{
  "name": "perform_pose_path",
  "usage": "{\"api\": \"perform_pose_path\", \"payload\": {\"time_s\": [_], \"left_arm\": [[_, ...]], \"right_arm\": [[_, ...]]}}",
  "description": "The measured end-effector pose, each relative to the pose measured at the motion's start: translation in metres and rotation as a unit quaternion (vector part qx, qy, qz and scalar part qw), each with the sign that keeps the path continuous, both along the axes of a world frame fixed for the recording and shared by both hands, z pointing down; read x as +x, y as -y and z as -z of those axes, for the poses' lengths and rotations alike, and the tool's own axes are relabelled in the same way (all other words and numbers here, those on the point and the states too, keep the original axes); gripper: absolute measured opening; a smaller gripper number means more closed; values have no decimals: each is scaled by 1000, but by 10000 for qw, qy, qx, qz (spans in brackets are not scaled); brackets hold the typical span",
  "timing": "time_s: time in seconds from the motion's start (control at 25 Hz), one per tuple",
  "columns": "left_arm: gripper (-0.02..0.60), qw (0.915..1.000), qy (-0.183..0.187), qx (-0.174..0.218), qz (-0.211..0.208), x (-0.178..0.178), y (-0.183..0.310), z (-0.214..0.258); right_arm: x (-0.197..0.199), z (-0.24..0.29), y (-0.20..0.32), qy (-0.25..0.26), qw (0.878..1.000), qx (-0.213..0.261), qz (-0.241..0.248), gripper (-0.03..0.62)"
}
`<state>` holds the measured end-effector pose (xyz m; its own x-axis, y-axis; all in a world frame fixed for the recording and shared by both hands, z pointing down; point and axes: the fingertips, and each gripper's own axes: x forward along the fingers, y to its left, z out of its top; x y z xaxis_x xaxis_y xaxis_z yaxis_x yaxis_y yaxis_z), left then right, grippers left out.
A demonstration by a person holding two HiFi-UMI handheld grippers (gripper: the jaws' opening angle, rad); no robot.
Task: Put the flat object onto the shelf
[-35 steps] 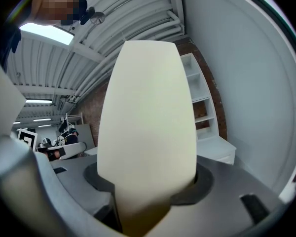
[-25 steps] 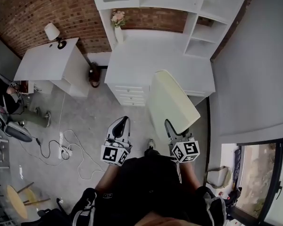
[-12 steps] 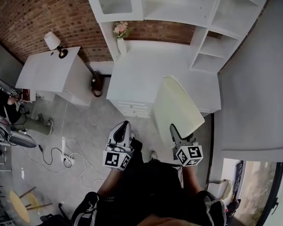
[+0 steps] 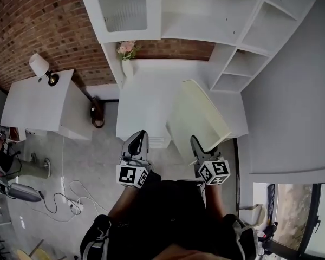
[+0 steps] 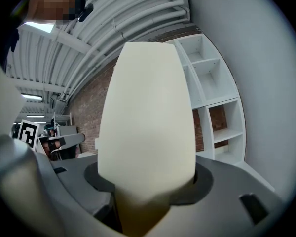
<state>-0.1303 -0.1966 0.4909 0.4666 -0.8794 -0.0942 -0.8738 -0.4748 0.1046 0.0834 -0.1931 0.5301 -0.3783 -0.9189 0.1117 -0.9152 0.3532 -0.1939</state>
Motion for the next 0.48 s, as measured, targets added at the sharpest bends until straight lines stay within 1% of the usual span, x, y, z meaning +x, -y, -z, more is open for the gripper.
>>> {"api": "perform_pose_path", "payload": {"time_s": [0.12, 0.2, 0.32, 0.48], "left_arm": [[17, 9999, -28, -75, -139, -11, 25, -2], [17, 9997, -3, -96, -207, -13, 43, -4], [17, 9997, -43, -116, -231, -11, 62, -5], [17, 9998, 8, -132, -151, -11, 88, 0]], "right_arm": [[-15, 15, 23, -275, 9996, 118, -7, 281], [-19, 23, 37, -525, 9984, 210, -37, 281], [-12, 32, 52, -908, 9955, 276, -31, 281], [-2, 45, 76, -1411, 9894, 345, 29, 281]]}}
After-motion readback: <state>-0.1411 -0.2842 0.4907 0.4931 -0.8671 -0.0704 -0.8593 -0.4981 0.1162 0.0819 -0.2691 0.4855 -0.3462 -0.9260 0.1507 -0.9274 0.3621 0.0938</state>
